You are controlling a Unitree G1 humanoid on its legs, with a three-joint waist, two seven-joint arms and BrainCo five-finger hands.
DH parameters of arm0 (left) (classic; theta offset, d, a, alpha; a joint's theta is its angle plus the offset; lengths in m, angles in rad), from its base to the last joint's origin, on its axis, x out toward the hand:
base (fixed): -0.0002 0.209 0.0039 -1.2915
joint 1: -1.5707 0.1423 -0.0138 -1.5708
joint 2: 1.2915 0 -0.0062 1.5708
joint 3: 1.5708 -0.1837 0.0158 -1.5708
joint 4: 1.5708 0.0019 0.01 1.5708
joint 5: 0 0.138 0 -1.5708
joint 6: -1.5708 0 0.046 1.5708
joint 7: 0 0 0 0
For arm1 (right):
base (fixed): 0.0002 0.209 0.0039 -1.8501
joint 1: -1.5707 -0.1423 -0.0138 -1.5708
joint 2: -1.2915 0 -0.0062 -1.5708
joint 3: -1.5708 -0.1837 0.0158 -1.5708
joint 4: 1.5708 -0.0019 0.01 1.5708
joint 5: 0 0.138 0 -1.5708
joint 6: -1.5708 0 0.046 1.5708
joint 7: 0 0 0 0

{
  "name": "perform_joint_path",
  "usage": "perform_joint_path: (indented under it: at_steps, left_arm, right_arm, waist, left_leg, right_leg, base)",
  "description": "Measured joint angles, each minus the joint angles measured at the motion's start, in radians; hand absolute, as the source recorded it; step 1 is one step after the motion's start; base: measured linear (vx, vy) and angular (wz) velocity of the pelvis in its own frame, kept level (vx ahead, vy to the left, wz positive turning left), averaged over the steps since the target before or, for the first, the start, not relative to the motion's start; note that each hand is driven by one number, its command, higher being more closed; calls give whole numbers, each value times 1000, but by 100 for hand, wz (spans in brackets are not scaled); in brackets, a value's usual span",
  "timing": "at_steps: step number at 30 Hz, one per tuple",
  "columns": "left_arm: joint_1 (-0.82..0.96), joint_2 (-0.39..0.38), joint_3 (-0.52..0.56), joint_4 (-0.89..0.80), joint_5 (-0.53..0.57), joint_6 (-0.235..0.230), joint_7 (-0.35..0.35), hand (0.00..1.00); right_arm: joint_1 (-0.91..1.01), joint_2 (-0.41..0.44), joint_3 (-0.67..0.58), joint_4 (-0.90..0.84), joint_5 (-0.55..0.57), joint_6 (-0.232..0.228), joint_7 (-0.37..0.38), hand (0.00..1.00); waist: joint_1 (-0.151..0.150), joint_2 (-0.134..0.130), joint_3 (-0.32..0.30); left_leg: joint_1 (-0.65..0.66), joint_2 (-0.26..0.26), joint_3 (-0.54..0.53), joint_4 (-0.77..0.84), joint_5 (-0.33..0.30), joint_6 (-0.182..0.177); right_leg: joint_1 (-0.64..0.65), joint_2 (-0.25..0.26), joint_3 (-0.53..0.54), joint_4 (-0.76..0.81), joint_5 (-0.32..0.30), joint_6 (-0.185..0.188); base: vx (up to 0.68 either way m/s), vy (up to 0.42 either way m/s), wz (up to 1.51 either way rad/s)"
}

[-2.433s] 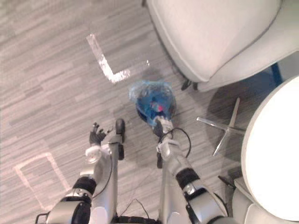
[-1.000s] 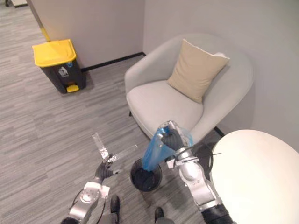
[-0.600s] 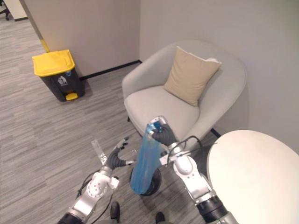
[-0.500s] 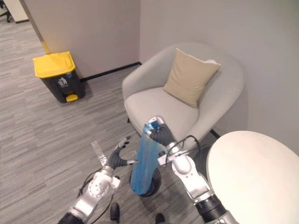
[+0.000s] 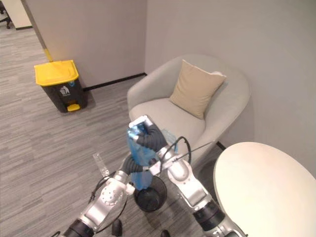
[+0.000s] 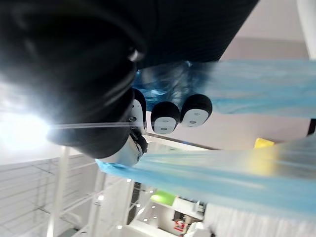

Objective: Gather rubbish on tea table into small bin, then transfer packed bag to large trash can.

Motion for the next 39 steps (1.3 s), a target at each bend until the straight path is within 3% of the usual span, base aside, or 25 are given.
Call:
perform_joint_path:
  at_steps: [13, 14, 22, 32, 33, 39]
  left_arm:
    - [-28, -52, 13, 194, 59, 40, 48, 0]
    - [-29, -52, 13, 211, 61, 43, 44, 100]
    - [-29, -72, 12, 324, 68, 50, 33, 100]
    - [-29, -80, 12, 348, 7, 64, 35, 100]
    - [-29, -80, 12, 347, -3, 64, 35, 100]
    - [-23, -69, 29, 332, -59, 64, 34, 100]
  right_arm:
    - [-29, 20, 70, -37, 40, 26, -14, 100]
    - [-41, 22, 75, -37, 40, 30, -15, 100]
    - [-43, 41, 74, -37, 63, 33, -21, 100]
    - [-42, 84, 74, -37, 69, 31, -9, 100]
    - [-41, 84, 74, -37, 69, 30, -3, 0]
    - [28, 56, 71, -31, 42, 10, 32, 0]
  waist:
    - [1, -3, -3]
    - [1, -3, -3]
    - [2, -3, -3]
    - [-3, -3, -3]
    - [-3, -3, -3]
    - [-3, -3, -3]
  left_leg:
    - [0, 17, 2, 0, -4, -19]
    - [0, 20, 2, 0, -4, -21]
    - [0, 25, 2, 0, -4, -22]
    - [1, 25, 2, 5, -5, -23]
    - [1, 25, 2, 5, -5, -23]
    - [2, 25, 2, 0, -12, -32]
  right_leg:
    - [-3, 17, 11, 0, -1, -10]
    - [-3, 20, 12, -1, -1, -11]
    - [-3, 26, 15, -4, 0, -13]
    - [-2, 26, 17, -9, 1, -14]
    - [-2, 26, 18, -8, 1, -14]
    - [-1, 25, 18, -9, 0, -13]
  base:
    - [4, -6, 0]
    - [25, -38, -2]
    - [30, -25, -1]
    - [10, -5, 0]
    - [0, 0, 0]
    - [0, 0, 0]
